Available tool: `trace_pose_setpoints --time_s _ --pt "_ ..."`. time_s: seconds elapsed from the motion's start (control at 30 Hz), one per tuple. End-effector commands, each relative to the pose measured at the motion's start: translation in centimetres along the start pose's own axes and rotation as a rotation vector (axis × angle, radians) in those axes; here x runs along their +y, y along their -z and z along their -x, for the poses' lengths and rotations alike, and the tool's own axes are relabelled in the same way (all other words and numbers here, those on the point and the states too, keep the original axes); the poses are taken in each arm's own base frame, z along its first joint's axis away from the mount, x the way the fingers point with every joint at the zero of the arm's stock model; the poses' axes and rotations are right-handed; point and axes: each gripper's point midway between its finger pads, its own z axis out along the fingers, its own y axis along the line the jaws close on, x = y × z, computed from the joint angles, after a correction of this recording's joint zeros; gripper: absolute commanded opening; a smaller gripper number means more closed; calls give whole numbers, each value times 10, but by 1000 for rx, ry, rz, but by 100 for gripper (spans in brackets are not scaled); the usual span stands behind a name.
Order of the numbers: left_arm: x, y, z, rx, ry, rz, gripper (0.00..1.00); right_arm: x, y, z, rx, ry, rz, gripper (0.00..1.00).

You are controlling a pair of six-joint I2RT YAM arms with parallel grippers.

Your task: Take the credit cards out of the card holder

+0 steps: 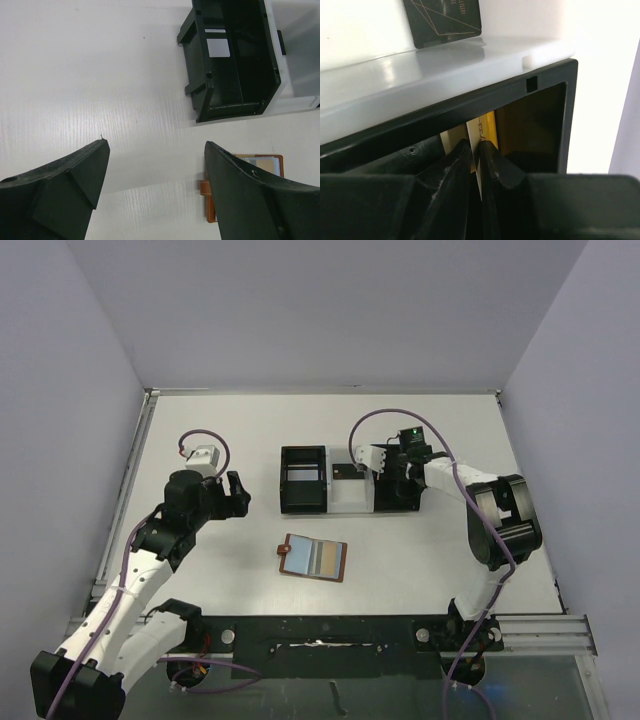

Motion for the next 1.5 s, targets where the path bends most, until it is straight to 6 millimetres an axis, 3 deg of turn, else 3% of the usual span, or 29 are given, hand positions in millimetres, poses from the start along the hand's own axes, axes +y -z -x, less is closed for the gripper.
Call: trace_pose_setpoints --time_s 0.0,0.1,0.23,0.3,0.5,0.63,0.77,0.93,1.07,1.2,1.3,1.47 --pt "-5 1 19 -67 -7 -21 76 -3 3 6 -17 14 -12 16" --pt "-5 0 18 -61 -8 -21 76 -1 6 7 -18 -2 0 27" --pt "-5 -1 17 -57 -8 -25 76 -5 11 10 -23 -18 -7 31" --pt "-6 -2 16 -51 -8 -31 76 -7 13 13 -36 -31 -10 38" --pt "-8 -4 13 -35 -10 -42 76 -27 30 23 -84 -101 -75 42" --pt "-11 -5 11 -25 -12 -59 76 -52 60 40 -148 -160 -182 45" --pt "-16 -7 8 -6 -12 -86 76 -77 104 66 -265 -300 -322 51" --pt "-25 -8 2 14 15 -135 81 -81 175 107 -540 -614 -440 59" --pt "-35 -7 -4 51 69 -185 82 -65 216 126 -731 -973 -398 76" --pt "-54 -5 -29 136 174 -291 81 -34 229 148 -861 -1254 -190 98" --pt "-71 -3 -54 239 286 -384 78 -10 218 150 -888 -1423 -68 97" --pt "-81 -2 -88 360 328 -399 70 42 175 154 -782 -1681 141 99"
